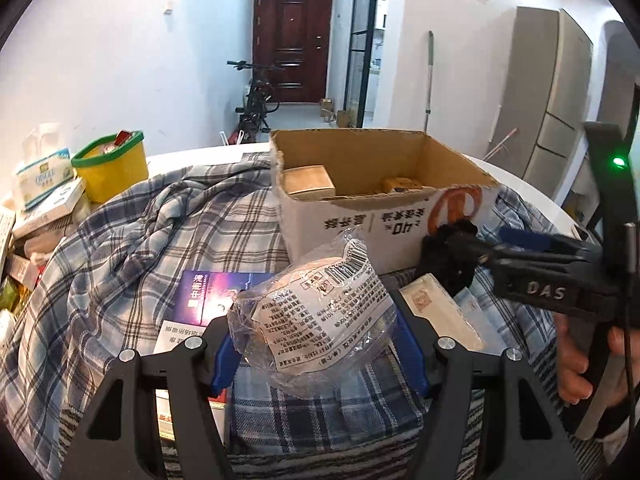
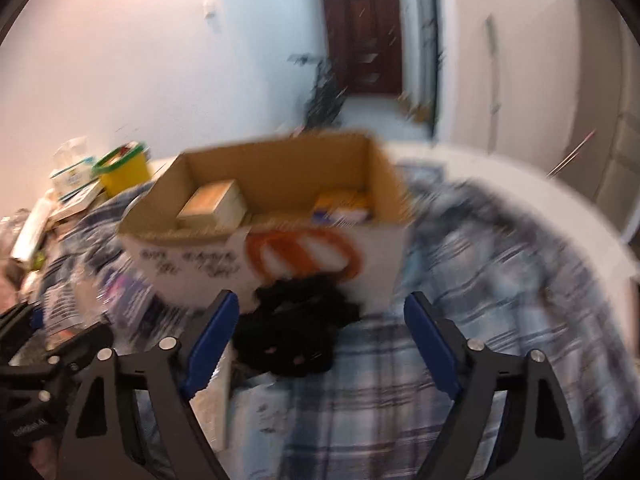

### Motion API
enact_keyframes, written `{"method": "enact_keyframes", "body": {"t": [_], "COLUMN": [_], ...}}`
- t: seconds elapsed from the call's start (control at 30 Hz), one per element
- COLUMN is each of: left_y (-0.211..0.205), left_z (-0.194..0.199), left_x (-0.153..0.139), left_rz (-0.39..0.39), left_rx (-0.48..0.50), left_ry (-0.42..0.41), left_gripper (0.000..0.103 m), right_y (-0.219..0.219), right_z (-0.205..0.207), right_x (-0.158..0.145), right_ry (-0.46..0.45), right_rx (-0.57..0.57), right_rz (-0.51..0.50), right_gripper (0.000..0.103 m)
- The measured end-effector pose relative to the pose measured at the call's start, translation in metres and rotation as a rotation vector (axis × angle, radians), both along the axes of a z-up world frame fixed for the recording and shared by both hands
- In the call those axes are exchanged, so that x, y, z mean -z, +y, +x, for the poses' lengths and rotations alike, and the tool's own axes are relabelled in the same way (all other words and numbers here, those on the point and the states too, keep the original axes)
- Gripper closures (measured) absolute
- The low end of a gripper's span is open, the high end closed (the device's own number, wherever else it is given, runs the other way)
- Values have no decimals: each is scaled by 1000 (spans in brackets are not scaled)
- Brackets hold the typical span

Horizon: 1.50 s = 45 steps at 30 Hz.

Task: Organize objects
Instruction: 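Hold the plastic bag in the left gripper while the right gripper grasps the black fuzzy item, then lift the plastic bag and black fuzzy item up with both grippers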

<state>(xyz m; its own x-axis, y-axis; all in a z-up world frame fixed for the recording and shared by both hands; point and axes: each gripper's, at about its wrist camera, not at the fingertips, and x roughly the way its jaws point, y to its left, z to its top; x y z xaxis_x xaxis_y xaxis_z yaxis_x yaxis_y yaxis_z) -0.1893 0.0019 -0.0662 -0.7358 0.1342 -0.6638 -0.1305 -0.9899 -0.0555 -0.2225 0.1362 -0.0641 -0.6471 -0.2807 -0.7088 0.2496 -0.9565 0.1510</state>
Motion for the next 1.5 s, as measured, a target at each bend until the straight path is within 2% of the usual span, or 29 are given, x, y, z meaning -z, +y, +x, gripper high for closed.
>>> {"method": "enact_keyframes", "body": {"t": [0.07,0.13,0.3,0.37,0.43,0.53,0.7,0.77,0.87,0.97,1.03,1.1,1.17,1.2,1.23,1.33,1.5], "left_y": [0,1,-5,-4,-3,-3,-5,-5,-4,-2,-2,-3,-2,-2,-2,-1,0], "left_z": [-1,-1,-5,-5,-4,-3,-3,-2,1,1,1,0,0,0,0,1,1], "left_x": [2,2,4,5,5,4,2,1,-2,-3,-2,-1,-1,-1,-1,0,1], "left_rz": [-6,3,23,20,14,12,25,36,33,18,19,20,19,18,17,12,14], "left_rx": [2,-2,-10,-5,-2,-2,-3,9,12,10,12,9,8,9,10,14,12], "left_ry": [1,-5,-28,-31,-29,-24,-17,-14,9,19,16,15,12,12,12,12,6], "left_gripper": [35,35,35,35,35,35,35,35,35,35,35,35,35,35,35,35,35], "right_y": [-3,-7,-9,-9,-11,-14,-7,-4,-5,-13,-11,-6,-1,1,3,5,1], "right_z": [-4,-6,-8,-6,-5,0,12,19,26,21,14,9,6,3,0,-6,-13], "right_x": [8,14,20,21,21,18,0,-10,-18,-10,-1,1,2,4,6,15,28], "right_ry": [-35,-43,-54,-57,-60,-34,58,105,154,118,38,22,20,6,-11,-74,-111], "right_rx": [-14,-20,-51,-67,-89,-100,-101,-101,-113,-94,-102,-81,-51,-36,-31,-47,-15], "right_rz": [6,29,11,2,-12,2,-49,-82,-85,-2,-34,-62,-58,-62,-86,-131,-75], "right_gripper": [25,29,35,40,57,65,74,84,86,86,85,81,62,36,27,27,27]}}
